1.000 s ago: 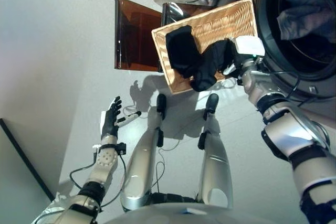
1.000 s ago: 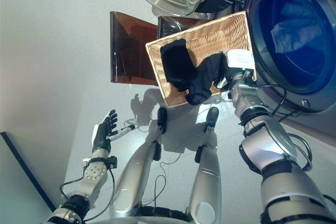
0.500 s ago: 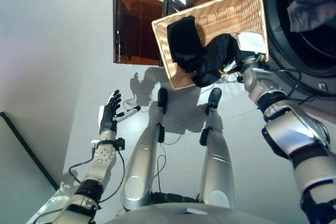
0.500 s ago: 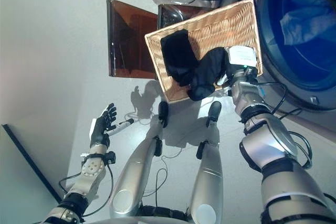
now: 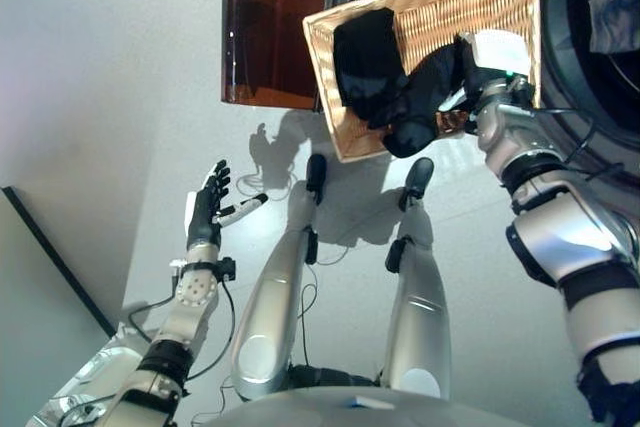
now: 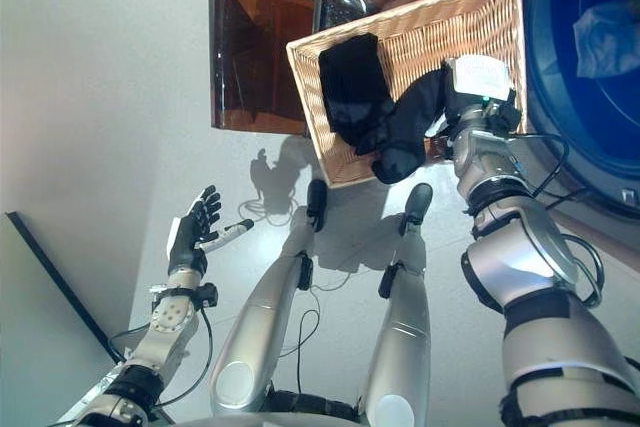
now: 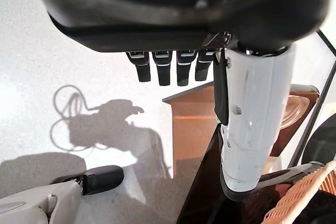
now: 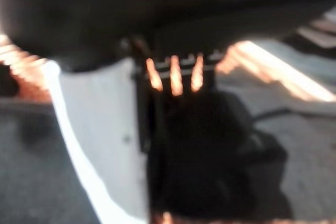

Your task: Pick up the clothes and place them into the washing machine

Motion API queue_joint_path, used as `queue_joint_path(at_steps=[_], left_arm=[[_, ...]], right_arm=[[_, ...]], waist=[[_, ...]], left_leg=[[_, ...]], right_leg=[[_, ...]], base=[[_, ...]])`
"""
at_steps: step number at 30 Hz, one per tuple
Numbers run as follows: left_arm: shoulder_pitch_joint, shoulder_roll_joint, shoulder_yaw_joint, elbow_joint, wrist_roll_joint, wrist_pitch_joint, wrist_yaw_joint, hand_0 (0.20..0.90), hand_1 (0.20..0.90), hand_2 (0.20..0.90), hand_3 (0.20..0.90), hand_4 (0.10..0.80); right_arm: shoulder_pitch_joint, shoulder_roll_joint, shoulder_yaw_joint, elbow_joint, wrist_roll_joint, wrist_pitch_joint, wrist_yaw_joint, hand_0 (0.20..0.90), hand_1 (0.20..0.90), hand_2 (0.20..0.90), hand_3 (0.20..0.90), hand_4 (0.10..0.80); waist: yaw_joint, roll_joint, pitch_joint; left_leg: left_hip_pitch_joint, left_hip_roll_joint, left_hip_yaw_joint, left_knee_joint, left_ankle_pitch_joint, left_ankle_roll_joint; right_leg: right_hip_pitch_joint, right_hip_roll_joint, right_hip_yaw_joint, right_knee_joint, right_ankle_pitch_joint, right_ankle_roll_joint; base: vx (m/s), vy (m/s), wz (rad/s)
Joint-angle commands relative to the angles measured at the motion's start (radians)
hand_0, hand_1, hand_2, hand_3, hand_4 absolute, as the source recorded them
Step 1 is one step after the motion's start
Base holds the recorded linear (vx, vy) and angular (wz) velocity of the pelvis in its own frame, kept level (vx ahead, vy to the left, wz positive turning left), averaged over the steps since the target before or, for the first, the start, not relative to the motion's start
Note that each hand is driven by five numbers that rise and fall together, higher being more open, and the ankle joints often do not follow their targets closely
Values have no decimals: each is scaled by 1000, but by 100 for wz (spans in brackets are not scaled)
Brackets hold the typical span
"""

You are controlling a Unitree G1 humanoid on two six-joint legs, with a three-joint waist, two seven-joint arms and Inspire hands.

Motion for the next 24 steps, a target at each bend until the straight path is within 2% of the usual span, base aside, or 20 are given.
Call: queue_joint_path(at_steps=[1,2,5,6,24], left_arm=[[80,71,13,-117,-13,-51,31,900,900,900,900,800],[80,71,13,-117,-13,-51,31,900,900,900,900,800],[77,68,15,-122,-17,-51,36,900,900,900,900,800],[78,68,16,-122,-17,-50,37,900,900,900,900,800],[82,69,13,-129,8,-59,81,900,900,900,900,800]], right_arm=[[-103,-69,82,-27,6,1,-11,900,900,900,900,800],[-103,-69,82,-27,6,1,-11,900,900,900,900,800],[-121,-79,84,-36,-1,7,-26,510,510,510,510,522],[-124,-81,88,-40,-10,11,-31,200,200,200,200,300],[-159,-93,73,-34,-114,82,-147,200,200,200,200,300]], waist=[[30,100,-19],[30,100,-19],[31,99,-19],[30,99,-19],[32,110,-19]], left_leg=[[-51,-12,-1,-115,111,-67],[-51,-12,-1,-115,111,-67],[-59,-11,1,-115,113,-66],[-61,-11,1,-116,113,-66],[-66,-15,4,-115,108,-62]], right_leg=[[-77,26,29,147,-115,1],[-77,26,29,147,-115,1],[-84,28,30,144,-110,1],[-87,28,30,144,-110,1],[-95,29,38,150,-116,2]], base=[[0,0,0],[0,0,0],[0,2,-1],[0,0,0],[-1,2,-1]])
